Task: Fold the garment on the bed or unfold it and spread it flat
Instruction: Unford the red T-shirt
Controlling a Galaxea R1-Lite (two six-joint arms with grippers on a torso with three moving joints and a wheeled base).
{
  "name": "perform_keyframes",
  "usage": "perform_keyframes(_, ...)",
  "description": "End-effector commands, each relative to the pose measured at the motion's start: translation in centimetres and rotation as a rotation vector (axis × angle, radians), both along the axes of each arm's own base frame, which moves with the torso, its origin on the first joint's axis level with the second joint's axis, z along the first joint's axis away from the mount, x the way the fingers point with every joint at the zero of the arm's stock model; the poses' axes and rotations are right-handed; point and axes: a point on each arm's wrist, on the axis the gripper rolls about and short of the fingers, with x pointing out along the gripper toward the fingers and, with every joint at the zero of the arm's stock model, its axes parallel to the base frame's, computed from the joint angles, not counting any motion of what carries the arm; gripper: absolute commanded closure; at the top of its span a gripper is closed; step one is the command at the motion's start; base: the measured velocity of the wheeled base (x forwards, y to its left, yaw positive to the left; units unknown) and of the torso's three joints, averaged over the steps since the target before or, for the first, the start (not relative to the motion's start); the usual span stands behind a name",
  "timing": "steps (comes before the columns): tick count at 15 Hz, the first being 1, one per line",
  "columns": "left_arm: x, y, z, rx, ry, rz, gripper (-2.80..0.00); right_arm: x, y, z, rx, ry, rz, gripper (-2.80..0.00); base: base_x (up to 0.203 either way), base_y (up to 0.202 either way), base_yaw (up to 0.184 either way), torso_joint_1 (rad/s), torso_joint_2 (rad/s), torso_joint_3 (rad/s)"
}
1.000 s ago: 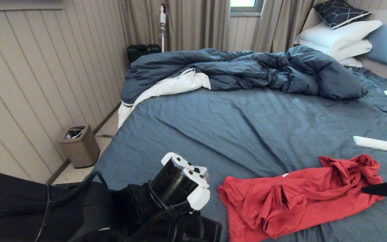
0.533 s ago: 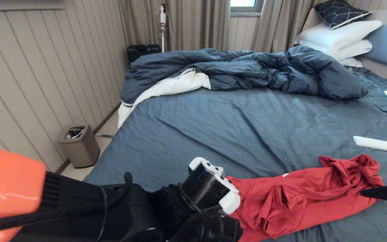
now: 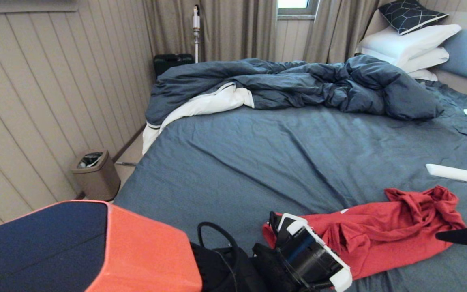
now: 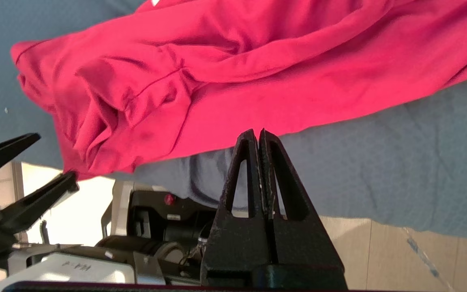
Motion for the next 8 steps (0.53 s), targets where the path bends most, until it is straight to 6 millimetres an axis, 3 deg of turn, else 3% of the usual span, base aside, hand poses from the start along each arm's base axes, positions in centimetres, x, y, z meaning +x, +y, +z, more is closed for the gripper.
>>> perform_keyframes(1, 0.23, -0.82, -1.36, 0.025, -0.003, 0.011, -2.8, -0.05, -0.18, -0.42, 0.005, 0.0, -0.006, 0.0, 0.0, 0.0, 0.0, 0.0, 0.0, 0.0)
perform_keyframes(8, 0.8, -0.89, -1.36, 0.054, 0.011, 0.02, -2.8, 0.12, -0.3, -0.92, 0.008, -0.007, -0.002, 0.0, 0.0, 0.0, 0.0, 0.0, 0.0, 0.0)
